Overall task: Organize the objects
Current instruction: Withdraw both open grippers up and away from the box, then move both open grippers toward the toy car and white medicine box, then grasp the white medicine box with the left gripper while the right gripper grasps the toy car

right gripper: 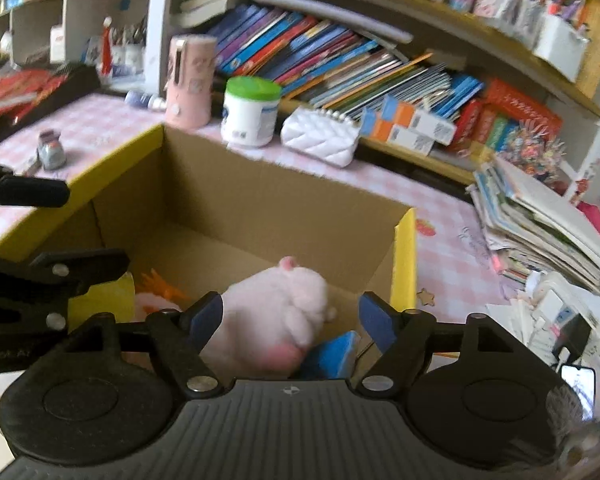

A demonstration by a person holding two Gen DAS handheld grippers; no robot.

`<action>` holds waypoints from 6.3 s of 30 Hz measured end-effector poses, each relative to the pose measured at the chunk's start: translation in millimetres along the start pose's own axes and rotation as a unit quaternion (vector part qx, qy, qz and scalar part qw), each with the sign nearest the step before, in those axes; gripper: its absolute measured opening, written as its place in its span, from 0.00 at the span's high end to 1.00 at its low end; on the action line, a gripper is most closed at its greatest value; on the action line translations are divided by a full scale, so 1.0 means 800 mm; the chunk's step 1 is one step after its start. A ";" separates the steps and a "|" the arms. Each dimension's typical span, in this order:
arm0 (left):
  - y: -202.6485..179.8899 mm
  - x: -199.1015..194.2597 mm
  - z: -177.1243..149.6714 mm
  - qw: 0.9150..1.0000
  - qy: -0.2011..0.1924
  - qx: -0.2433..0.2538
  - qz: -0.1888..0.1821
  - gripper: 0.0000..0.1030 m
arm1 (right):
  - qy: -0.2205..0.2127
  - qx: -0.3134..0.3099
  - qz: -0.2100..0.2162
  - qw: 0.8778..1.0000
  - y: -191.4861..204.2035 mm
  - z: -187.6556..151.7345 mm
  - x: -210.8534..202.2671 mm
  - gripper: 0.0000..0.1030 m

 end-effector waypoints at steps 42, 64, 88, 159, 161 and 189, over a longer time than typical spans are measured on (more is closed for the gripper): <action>0.030 -0.164 -0.158 0.998 0.051 -0.042 0.019 0.09 | 0.079 0.157 -0.077 0.981 0.103 -0.149 -0.167 0.23; 0.056 -0.218 -0.206 0.996 0.071 -0.041 0.030 0.07 | 0.105 0.148 -0.033 0.983 0.180 -0.171 -0.199 0.19; 0.130 -0.262 -0.230 0.992 0.059 -0.082 0.073 0.06 | 0.082 0.095 0.012 0.992 0.268 -0.133 -0.204 0.19; 0.326 -0.011 -0.082 0.979 0.064 -0.132 0.143 0.20 | 0.029 0.070 0.127 0.989 0.309 0.164 0.087 0.30; 0.330 -0.001 -0.081 0.979 0.067 -0.129 0.144 0.21 | 0.032 0.068 0.128 0.989 0.310 0.167 0.096 0.30; 0.406 0.024 -0.137 0.950 0.113 -0.232 0.174 0.73 | 0.015 -0.051 0.226 0.973 0.421 0.208 0.162 0.23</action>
Point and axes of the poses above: each gripper's, at about its wrist camera, not at the fingertips, and x roughly the way its jaws point, y to its left, z to its top, the point moved 6 cm from there along x, roughly the way its jaws point, and after that the axes turned 8 degrees about -z, right-handed, at the moved point
